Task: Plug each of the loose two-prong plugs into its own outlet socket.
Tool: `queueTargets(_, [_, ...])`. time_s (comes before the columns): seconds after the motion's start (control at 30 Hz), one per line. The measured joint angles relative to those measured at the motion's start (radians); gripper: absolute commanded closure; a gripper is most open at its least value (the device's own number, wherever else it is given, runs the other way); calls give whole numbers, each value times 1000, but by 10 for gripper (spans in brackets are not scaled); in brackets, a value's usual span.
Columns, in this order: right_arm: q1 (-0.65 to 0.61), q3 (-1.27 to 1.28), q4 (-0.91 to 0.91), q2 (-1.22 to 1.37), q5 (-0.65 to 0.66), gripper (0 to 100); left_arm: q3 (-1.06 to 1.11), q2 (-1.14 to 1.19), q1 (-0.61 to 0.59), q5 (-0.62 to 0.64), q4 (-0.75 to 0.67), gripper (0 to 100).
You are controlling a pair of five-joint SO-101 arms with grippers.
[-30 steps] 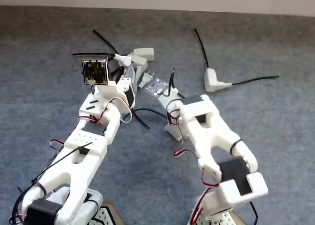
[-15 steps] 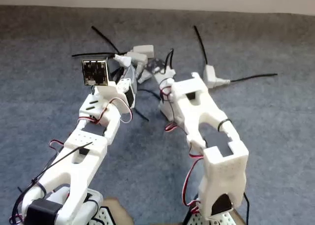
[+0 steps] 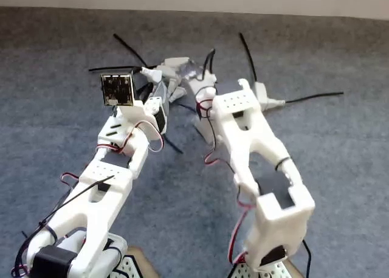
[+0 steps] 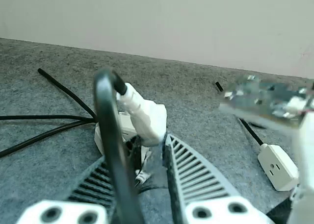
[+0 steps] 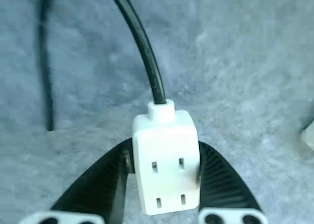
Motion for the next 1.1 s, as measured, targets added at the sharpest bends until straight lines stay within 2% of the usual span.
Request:
queueTargets(0.23, [-15, 140, -100, -52, 54, 878, 0, 0, 0, 0, 0, 992])
queueTargets(0.43, [-17, 144, -120, 80, 57, 865, 0, 0, 0, 0, 0, 992])
queueTargets(0.5, [-17, 127, -120, 106, 57, 813, 0, 0, 0, 0, 0, 992])
queueTargets(0.67, [-17, 112, -120, 109, 9, 611, 0, 0, 0, 0, 0, 991])
queueTargets(0.73, [-18, 112, -104, 97, 2, 569, 0, 0, 0, 0, 0, 989])
queueTargets(0.87, [-18, 112, -43, -29, 2, 566, 3, 11, 0, -9, 0, 989])
queueTargets(1.0, [-11, 112, 40, -230, 2, 566, 3, 77, 0, -98, -2, 989])
queueTargets(1.1, [40, 112, 110, -396, 0, 566, -32, 153, 12, -147, 2, 990])
